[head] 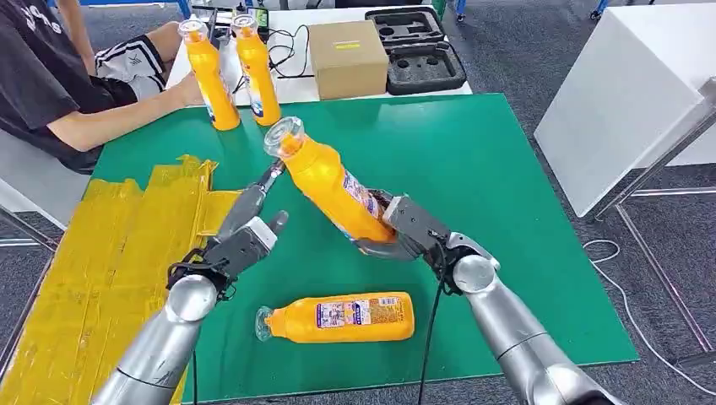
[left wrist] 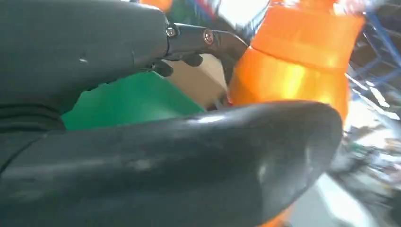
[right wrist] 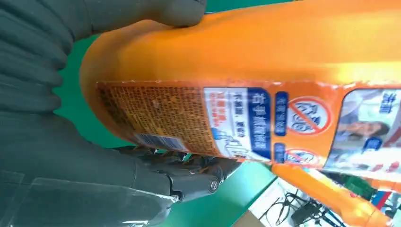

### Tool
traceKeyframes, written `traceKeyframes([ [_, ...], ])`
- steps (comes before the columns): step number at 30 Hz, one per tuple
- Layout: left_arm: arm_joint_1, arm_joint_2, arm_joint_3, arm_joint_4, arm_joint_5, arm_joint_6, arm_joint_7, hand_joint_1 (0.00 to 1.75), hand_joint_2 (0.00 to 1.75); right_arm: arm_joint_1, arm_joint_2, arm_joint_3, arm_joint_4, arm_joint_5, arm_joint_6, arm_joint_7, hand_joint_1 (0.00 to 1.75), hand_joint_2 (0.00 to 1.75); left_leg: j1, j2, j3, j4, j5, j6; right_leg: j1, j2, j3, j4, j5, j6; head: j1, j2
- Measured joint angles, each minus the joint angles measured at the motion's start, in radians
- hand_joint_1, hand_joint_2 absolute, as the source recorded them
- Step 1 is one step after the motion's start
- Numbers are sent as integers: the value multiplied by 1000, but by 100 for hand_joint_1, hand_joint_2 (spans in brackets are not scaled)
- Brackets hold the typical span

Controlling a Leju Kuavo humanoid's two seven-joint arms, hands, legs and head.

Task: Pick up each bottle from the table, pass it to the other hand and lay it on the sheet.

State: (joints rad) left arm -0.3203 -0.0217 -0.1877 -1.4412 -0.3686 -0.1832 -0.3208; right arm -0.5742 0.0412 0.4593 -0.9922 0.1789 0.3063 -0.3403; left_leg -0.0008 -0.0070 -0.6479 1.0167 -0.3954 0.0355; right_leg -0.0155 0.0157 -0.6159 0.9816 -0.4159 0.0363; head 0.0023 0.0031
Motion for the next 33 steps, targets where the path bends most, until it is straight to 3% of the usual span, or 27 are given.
traceKeyframes([
  [7,-13,-8,2,19,79,-44,3,0,0,-3,14,28,18,-7,-5,0,175,175,0,0,0,0,0,0,0,0,0,0,0,0,0,0],
  [8,-14,-8,2,22,95,-54,3,0,175,-3,14,29,19,-8,-5,0,175,175,0,0,0,0,0,0,0,0,0,0,0,0,0,0],
  [16,-35,-17,2,64,375,-159,33,0,175,-8,25,46,26,-12,-17,0,175,175,0,0,0,0,0,0,0,0,0,0,0,0,0,0],
  [33,-62,-25,-18,138,400,-141,35,0,175,-9,38,73,32,-6,-24,2,175,175,0,0,0,0,0,0,0,0,0,0,0,0,0,0],
])
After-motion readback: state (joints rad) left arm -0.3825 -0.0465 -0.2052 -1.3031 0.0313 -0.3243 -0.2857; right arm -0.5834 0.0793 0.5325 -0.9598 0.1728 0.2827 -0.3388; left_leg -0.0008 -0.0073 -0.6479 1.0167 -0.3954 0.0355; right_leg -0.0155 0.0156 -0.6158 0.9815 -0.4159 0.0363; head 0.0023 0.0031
